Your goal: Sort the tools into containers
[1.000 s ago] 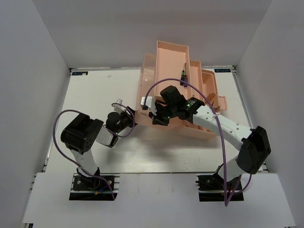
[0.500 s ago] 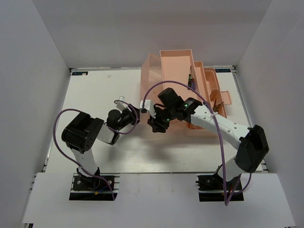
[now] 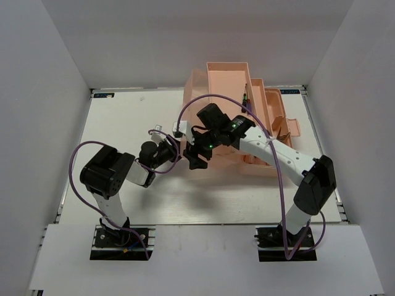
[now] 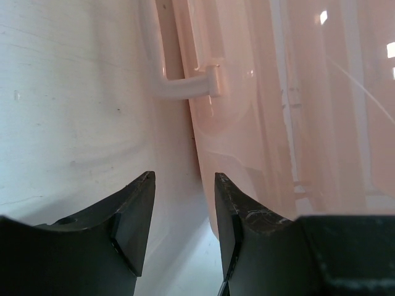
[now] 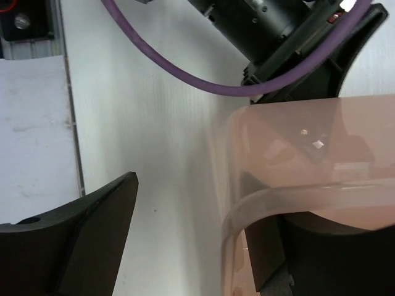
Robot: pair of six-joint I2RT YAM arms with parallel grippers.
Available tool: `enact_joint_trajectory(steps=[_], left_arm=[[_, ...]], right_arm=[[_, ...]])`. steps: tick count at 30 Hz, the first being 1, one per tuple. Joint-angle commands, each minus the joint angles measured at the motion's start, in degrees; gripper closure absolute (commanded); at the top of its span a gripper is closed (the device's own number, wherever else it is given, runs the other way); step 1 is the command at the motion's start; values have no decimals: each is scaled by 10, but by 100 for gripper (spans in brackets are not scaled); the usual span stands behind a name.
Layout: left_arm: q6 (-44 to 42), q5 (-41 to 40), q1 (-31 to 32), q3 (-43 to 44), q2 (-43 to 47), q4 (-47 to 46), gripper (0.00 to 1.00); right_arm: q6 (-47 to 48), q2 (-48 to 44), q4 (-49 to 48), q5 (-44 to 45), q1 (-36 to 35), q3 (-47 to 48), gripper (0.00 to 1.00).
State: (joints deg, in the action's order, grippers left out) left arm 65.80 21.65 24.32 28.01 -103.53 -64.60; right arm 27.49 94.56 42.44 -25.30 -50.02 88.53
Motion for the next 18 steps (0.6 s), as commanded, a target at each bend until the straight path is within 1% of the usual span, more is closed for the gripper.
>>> enact_joint_trajectory(steps=[1, 3, 5, 6, 8, 10, 11, 12, 13, 16, 17, 18], left_arm=[[3, 14, 4, 27, 23, -21, 46], [3, 14, 4, 27, 23, -21, 46], [3, 19, 4, 32, 23, -21, 46], [3, 19, 4, 32, 23, -21, 46], [3, 24, 4, 32, 17, -21, 46], [3, 24, 4, 37, 11, -27, 46], [3, 24, 4, 37, 11, -27, 46], [3, 24, 4, 37, 11, -27, 46], [3, 24, 4, 37, 11, -27, 46], [3, 30, 4, 42, 6, -27, 46], [3, 30, 4, 48, 6, -27, 46], [3, 30, 4, 48, 6, -27, 46]], right_arm=[[16, -3, -51, -79, -7, 35, 28], [1, -3, -65, -89, -7, 7, 28], [-15, -3, -104, -78, -7, -19, 28], [-36, -3, -117, -70, -6, -21, 28], [-41, 4, -129, -55, -5, -27, 26], [-54, 16, -133, 7, -5, -22, 26], [-79, 18, -133, 56, -7, -22, 29], [-90, 24, -144, 78, -8, -21, 30], [-110, 25, -145, 134, -8, -24, 30], [-156, 28, -158, 176, -8, -39, 33], [-168, 26, -169, 210, -10, -46, 33], [-171, 26, -169, 219, -11, -56, 33]])
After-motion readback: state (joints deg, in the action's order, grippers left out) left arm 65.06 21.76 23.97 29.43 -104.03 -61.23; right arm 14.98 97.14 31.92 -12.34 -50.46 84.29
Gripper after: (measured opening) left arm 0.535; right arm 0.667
